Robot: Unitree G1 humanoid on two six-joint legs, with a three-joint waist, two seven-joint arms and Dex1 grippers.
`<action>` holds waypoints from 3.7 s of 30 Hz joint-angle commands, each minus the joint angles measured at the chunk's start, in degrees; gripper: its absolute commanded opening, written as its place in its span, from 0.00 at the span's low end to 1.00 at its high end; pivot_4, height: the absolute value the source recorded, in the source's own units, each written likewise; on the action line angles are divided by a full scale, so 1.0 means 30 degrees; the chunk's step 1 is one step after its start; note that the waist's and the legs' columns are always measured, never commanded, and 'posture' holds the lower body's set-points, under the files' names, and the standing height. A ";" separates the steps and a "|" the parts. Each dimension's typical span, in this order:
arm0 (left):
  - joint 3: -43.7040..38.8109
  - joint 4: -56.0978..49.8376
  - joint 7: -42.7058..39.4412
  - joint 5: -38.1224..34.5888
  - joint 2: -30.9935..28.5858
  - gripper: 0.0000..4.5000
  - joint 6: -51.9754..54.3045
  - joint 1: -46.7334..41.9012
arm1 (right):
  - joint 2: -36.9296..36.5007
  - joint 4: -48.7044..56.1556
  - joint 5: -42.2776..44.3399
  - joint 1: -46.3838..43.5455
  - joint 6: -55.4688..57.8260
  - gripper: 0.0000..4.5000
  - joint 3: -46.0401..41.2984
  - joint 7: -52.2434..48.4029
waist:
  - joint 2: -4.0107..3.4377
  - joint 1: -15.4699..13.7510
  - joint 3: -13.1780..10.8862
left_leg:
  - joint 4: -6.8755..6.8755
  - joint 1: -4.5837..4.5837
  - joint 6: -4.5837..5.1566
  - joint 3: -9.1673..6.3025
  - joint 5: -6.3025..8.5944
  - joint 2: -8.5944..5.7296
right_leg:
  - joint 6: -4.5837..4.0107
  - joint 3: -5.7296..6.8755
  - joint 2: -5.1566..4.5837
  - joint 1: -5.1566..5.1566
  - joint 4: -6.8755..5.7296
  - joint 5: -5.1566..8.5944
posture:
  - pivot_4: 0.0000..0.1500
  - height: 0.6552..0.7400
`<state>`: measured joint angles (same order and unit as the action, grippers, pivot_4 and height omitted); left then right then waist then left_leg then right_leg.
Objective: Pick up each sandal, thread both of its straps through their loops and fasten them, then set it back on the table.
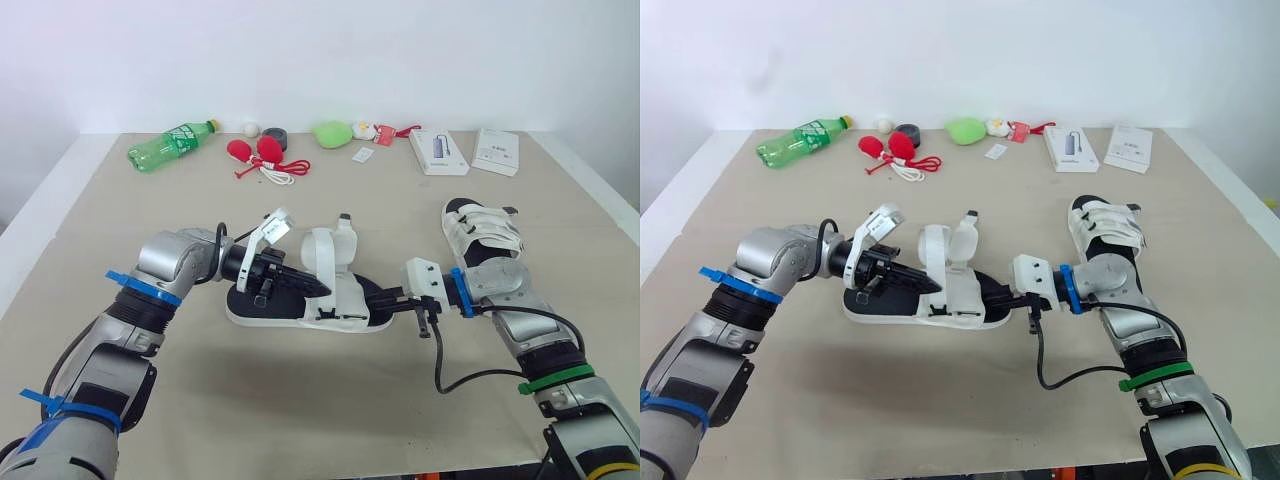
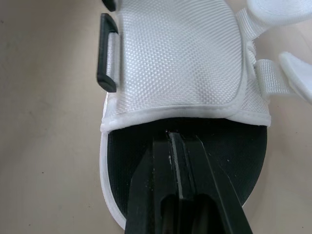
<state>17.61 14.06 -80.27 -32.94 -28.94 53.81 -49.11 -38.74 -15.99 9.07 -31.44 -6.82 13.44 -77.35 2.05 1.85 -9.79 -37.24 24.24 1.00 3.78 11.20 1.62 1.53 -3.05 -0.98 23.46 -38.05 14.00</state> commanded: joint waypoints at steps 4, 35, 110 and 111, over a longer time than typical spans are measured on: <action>0.0976 -0.0163 0.0487 0.1776 0.0067 0.00 -0.1238 0.0147 | -0.0295 -0.0386 -0.0616 0.0157 -0.0010 0.00 -0.0011 0.0143 | 0.0000 -0.0002 0.0000 | 0.0002 0.0001 0.0000 -0.0013 0.0000 0.0002 | -0.0008 0.0006 -0.0003 -0.0002 -0.0001 0.0005 | 1.00 1.00; 0.0288 -0.1866 0.0467 0.1880 0.0005 0.00 -0.1063 -0.0477 | -0.0215 -0.0822 -0.0699 -0.0030 -0.0073 0.00 0.0045 0.0111 | 0.0000 -0.0017 0.0000 | -0.0008 0.0013 0.0001 -0.0034 0.0001 -0.0006 | 0.0006 0.0016 0.0003 -0.0011 -0.0002 0.0015 | 1.00 1.00; 0.0602 -0.4556 0.1668 0.1432 -0.0297 0.00 -0.2279 0.1843 | 0.0587 0.0279 0.2394 0.0721 0.2065 0.00 -0.1244 -0.1255 | -0.0034 0.0002 -0.0022 | 0.0010 0.0032 0.0001 -0.0083 0.0002 0.0008 | 0.0066 0.0014 0.0060 0.0004 -0.0017 -0.0001 | 1.00 1.00; 0.0658 -0.4671 0.1606 0.1453 -0.0389 0.00 -0.2321 0.1942 | 0.0597 0.0241 0.2338 0.0775 0.1988 0.00 -0.1232 -0.1229 | -0.0034 0.0003 -0.0022 | 0.0011 0.0032 0.0001 -0.0085 0.0002 0.0009 | 0.0066 0.0014 0.0063 0.0004 -0.0016 0.0001 | 1.00 1.00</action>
<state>19.88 2.24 -74.74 -28.91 -29.10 47.51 -43.34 -36.84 -15.93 15.52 -29.51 0.03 11.30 -80.90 1.94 1.86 -9.86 -37.21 24.34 1.00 3.53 11.21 1.65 1.73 -3.02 -0.79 23.48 -38.10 14.00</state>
